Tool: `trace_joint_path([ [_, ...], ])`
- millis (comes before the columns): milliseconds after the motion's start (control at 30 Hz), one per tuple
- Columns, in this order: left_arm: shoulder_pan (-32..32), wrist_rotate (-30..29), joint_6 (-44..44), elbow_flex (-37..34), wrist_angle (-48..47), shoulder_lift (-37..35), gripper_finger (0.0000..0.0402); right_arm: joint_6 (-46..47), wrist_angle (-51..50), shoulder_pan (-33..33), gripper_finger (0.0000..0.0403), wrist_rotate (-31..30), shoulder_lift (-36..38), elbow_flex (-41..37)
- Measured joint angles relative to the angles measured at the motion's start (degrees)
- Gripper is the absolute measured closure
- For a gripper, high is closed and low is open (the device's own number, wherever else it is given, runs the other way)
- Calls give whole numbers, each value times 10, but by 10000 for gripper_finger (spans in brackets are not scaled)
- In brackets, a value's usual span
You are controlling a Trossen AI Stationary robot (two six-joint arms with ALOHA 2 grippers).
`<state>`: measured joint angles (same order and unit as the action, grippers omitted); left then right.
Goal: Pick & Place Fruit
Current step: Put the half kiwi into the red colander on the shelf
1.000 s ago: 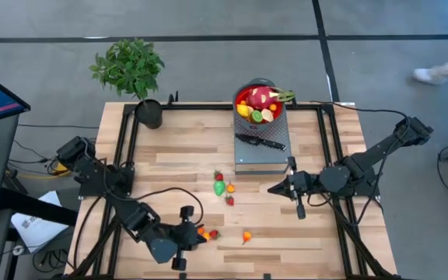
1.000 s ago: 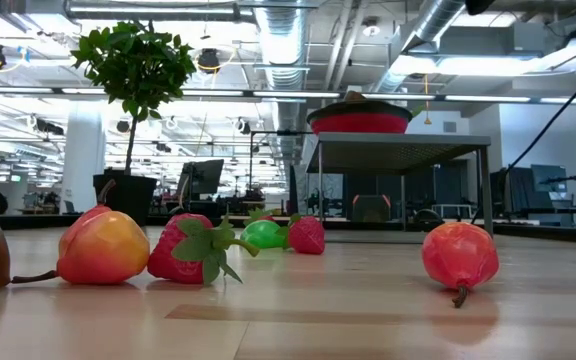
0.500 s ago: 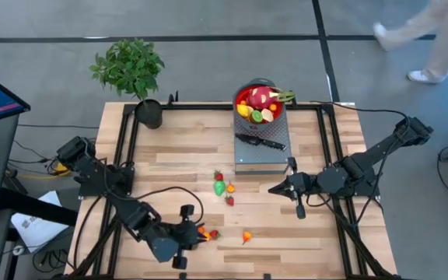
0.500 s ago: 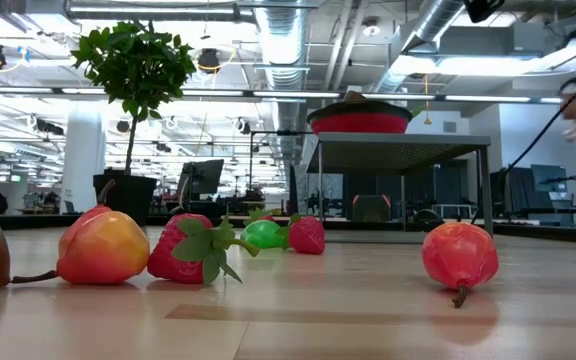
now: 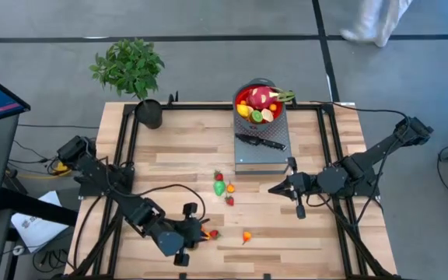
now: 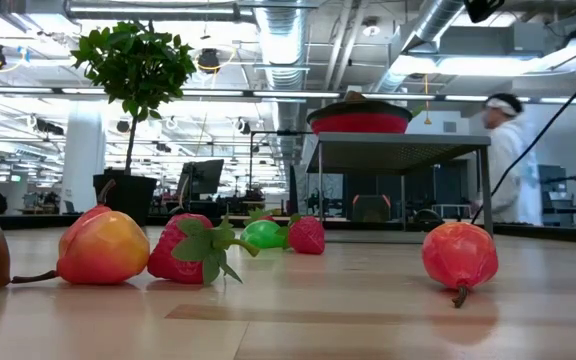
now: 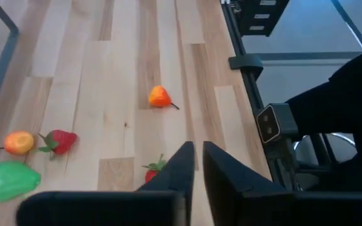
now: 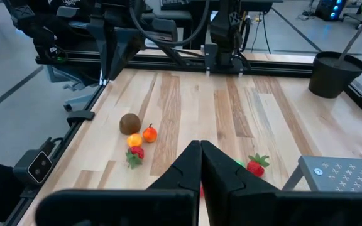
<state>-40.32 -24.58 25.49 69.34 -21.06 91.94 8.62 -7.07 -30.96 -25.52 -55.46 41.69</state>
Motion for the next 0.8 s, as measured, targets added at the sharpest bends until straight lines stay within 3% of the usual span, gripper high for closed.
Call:
trace_joint_path([
  [167,8,1,-11,0,-2,0,299,0,0,0,403,0,0,0],
  [533,35,4,-12,0,-4,0,101,0,0,0,403,0,0,0],
  [667,41,39,-13,0,-4,0,59,0,0,0,403,0,0,0],
  [800,37,65,-9,0,-5,0,42,0,0,0,403,0,0,0],
])
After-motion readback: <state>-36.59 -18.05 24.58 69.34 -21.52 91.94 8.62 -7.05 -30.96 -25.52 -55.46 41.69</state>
